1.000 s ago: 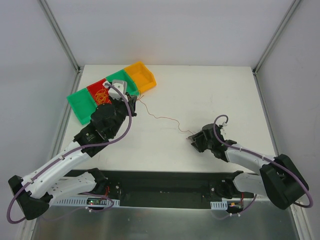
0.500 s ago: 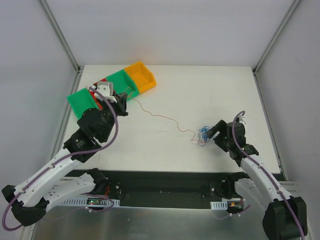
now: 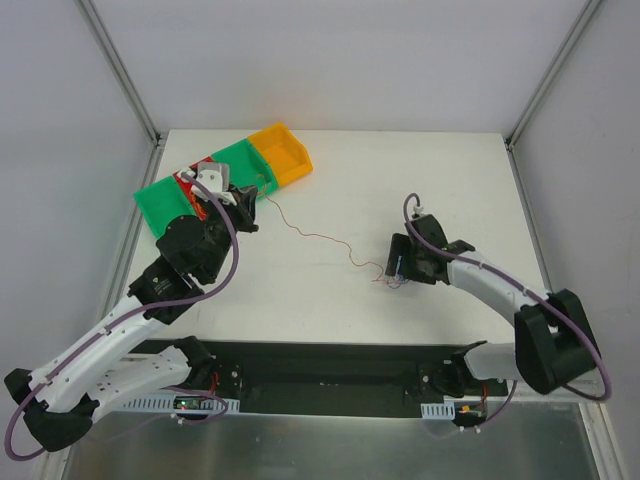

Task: Untangle the cables

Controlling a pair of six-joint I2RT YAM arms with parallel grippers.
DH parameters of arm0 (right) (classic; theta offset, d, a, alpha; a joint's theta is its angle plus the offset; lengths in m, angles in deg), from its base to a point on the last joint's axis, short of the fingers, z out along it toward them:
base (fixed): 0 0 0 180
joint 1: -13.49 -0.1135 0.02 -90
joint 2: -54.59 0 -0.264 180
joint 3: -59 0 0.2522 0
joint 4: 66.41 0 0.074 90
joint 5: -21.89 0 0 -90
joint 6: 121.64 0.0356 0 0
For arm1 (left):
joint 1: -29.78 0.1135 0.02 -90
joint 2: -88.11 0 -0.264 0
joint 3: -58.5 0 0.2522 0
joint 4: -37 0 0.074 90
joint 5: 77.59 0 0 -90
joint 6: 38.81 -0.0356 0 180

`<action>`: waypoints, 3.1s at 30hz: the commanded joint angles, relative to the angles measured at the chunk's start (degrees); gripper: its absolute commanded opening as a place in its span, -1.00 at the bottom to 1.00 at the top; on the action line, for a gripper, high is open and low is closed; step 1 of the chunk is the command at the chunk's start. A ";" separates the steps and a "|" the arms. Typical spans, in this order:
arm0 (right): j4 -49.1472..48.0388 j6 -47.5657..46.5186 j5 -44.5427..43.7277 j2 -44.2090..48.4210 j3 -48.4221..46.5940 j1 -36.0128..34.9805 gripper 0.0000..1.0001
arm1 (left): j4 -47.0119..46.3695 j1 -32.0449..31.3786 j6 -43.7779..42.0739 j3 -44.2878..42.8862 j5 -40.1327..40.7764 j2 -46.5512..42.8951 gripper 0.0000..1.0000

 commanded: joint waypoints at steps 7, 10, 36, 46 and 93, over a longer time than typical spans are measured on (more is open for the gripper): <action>7.33 1.89 -16.29 -9.55 -5.25 5.18 0.45 | 6.54 0.02 -9.89 -14.48 7.82 -6.11 -1.00; 6.52 0.21 -12.25 -12.45 -5.60 10.19 0.32 | 6.71 0.01 -14.90 -20.55 13.01 -10.07 -1.00; -5.34 -4.10 -4.59 -11.14 -1.30 21.02 0.32 | 20.60 0.10 0.72 -27.34 3.27 4.25 -1.00; -11.14 -2.86 -3.98 -7.54 3.19 21.10 0.32 | 22.97 0.01 6.70 -19.17 0.46 8.02 -1.00; -9.65 -3.39 -1.69 -11.23 0.55 21.10 0.34 | 25.08 0.10 9.35 -8.70 -35.50 42.21 0.98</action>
